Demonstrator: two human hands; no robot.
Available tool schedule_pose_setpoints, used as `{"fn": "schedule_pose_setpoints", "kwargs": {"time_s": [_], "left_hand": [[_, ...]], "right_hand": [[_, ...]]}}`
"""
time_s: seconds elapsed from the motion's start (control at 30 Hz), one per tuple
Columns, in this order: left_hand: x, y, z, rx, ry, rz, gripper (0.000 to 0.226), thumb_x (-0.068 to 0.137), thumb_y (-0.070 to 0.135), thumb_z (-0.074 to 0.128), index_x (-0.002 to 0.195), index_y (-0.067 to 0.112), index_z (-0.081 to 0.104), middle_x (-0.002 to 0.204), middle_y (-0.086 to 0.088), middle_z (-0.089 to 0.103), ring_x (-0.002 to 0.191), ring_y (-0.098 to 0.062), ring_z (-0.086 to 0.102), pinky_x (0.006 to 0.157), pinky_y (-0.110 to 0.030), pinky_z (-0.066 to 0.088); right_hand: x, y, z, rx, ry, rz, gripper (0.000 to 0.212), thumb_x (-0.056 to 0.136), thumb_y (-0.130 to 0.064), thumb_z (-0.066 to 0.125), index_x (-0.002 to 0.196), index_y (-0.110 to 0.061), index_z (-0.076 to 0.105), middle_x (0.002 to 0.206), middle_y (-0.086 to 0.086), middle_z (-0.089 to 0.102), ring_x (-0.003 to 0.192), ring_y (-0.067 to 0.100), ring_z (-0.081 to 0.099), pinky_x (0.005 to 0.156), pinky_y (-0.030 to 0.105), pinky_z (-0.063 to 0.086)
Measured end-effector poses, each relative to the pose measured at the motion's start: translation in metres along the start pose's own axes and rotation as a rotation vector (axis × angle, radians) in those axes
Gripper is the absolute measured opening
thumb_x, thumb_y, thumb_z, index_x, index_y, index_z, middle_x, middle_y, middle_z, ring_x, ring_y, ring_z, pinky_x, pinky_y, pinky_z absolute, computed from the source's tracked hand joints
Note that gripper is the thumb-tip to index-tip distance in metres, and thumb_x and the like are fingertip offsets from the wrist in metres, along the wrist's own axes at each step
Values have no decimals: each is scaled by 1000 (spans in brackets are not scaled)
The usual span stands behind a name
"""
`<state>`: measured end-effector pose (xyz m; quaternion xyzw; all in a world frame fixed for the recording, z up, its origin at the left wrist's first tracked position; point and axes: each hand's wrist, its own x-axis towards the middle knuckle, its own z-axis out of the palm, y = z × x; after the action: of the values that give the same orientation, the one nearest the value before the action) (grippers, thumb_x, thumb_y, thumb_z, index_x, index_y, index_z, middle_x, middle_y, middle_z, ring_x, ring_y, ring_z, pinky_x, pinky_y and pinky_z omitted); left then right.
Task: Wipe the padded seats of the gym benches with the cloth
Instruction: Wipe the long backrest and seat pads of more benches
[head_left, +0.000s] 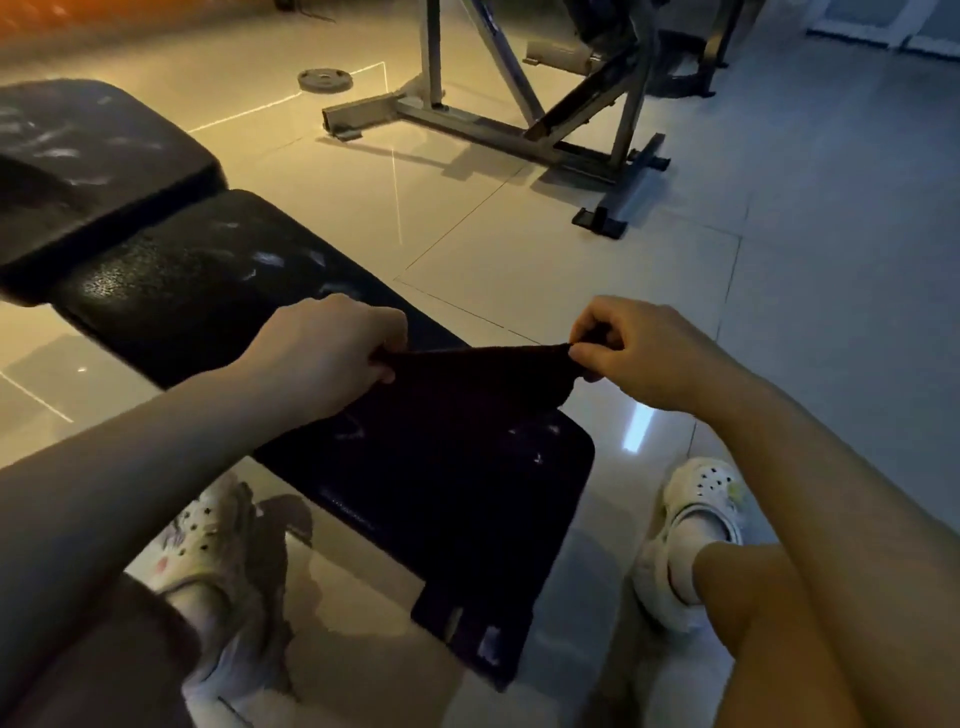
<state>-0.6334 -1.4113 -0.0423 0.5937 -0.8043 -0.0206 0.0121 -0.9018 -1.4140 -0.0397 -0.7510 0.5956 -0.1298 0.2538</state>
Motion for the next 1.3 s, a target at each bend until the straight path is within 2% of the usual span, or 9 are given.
{"fn": "schedule_pose_setpoints", "kwargs": {"time_s": [0.1,0.2,0.3,0.47,0.63,0.87,1.0,1.13,1.3], "left_hand": [[-19,2,5,-48,-41,-106,16,88,33,66,88,34,50,84,10,52,89,-20,56,68,-33,38],[-45,12,16,-26,-81,-208,10,94,38,57,94,29,54,93,8,55,93,-19,56,72,-36,46],[-66,35,36,-32,-38,-281,15,99,38,49,102,24,53,97,8,55,94,-17,58,75,-36,47],[-92,93,63,-230,-6,-413,9,94,24,59,93,29,52,89,12,57,83,-7,56,70,-24,41],[-94,157,63,-370,71,-555,3,95,17,59,96,20,60,89,5,63,76,-3,55,63,-13,39],[-63,233,6,-174,176,-598,6,96,22,58,99,24,62,96,6,64,87,-12,59,73,-30,46],[-31,265,-26,48,160,-576,18,99,29,51,113,26,61,109,9,60,92,-10,55,71,-26,40],[-24,274,-34,69,187,-536,16,98,25,52,110,23,64,103,8,61,80,-5,50,62,-16,35],[-33,275,-24,-1,285,-554,7,88,15,68,91,20,71,85,7,66,66,-6,54,56,-18,40]], "right_hand": [[-1,-2,-12,17,-95,-108,5,98,-19,56,101,-22,53,99,2,64,94,19,64,82,27,51],[-3,-5,-22,-1,-166,-200,1,101,-21,51,102,-21,50,99,6,66,91,19,67,89,37,54],[-4,-4,-29,-68,-198,-284,6,103,-25,45,103,-20,48,94,7,65,87,21,66,84,38,56],[-6,18,-51,-236,-339,-357,7,103,-24,45,101,-18,48,85,1,60,81,17,63,71,30,49],[5,59,-69,-341,-467,-419,6,103,-20,45,97,-19,48,88,5,66,79,18,63,71,31,47],[29,125,-106,-396,-410,-484,7,100,-24,50,101,-19,55,84,-1,66,85,20,67,76,32,48],[52,152,-119,-312,-318,-502,8,99,-28,52,97,-21,54,90,-1,63,80,17,63,68,29,43],[70,148,-122,-215,-411,-535,14,100,-22,54,86,-22,51,81,-3,60,62,11,62,56,24,43],[82,119,-111,-340,-484,-719,4,100,-20,53,97,-19,51,90,0,59,78,16,63,61,25,42]]}}
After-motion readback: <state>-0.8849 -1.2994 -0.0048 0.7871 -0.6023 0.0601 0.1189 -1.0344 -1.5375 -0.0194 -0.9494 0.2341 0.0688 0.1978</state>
